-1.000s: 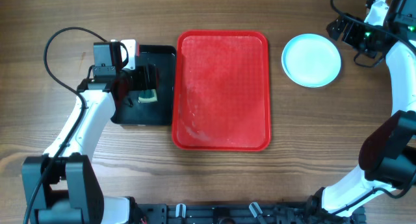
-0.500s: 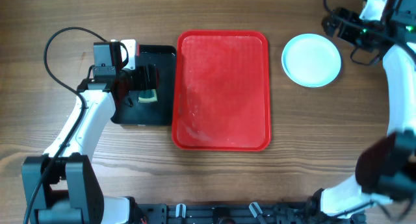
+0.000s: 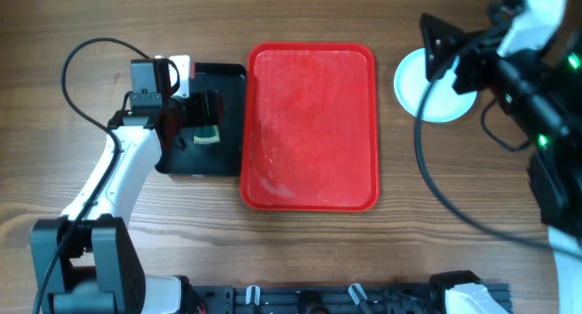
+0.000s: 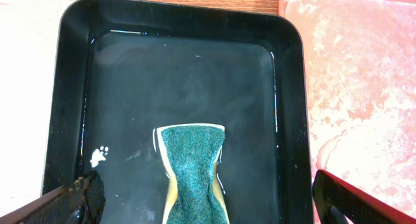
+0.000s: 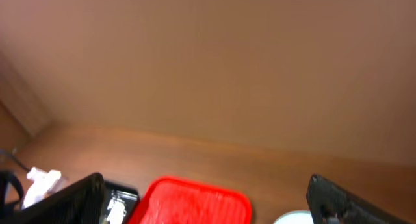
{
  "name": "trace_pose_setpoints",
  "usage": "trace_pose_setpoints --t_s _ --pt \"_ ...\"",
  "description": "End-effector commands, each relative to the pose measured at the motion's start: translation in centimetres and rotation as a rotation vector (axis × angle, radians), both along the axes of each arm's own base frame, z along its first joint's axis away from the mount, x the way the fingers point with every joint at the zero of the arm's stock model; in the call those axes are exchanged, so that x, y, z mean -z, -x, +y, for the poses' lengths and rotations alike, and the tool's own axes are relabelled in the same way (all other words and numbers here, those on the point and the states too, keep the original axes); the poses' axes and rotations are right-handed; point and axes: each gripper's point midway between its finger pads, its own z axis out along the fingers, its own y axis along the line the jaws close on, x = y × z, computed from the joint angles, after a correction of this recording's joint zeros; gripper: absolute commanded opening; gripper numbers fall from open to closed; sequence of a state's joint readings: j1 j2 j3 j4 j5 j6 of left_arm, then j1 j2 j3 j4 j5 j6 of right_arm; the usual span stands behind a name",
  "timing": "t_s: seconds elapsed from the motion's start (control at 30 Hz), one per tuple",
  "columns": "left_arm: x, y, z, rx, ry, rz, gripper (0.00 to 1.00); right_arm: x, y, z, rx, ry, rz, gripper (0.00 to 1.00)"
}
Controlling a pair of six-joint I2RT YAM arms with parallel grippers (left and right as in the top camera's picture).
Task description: Clean dirty plates on tray and stack at the side
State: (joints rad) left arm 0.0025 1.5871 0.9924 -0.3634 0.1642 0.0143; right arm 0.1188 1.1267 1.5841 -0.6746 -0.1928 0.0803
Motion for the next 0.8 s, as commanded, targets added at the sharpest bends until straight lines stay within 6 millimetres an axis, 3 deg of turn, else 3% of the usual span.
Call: trace_pose_setpoints --t_s 0.0,0.1,0.27,0.37,0.5,0.77 --pt "-0.5 -0.3 0.0 0.003 -0.004 -0.015 1.00 -1.2 1.9 -0.9 0.035 0.012 -0.136 1.00" --pt "-0.5 -0.3 0.0 0.003 -0.004 -0.015 1.00 -0.6 3.9 -1.1 0.032 0.045 -0.283 0.99" --pt "-0.5 -0.3 0.0 0.002 -0.004 -0.015 1.00 5.7 7.6 -1.6 0.036 0.138 -0.454 1.00" --pt "-0.5 -0.3 0.0 0.002 -0.004 -0.015 1.00 9.1 8.8 -1.8 0.046 0.131 -0.514 1.00" --pt "-0.5 -0.3 0.0 0.002 -0.004 -0.015 1.00 14.2 9.4 -2.3 0.065 0.114 -0.542 1.00" --pt "-0.5 -0.3 0.0 0.003 -0.004 -0.015 1.00 20.3 9.5 -2.7 0.054 0.054 -0.494 1.00"
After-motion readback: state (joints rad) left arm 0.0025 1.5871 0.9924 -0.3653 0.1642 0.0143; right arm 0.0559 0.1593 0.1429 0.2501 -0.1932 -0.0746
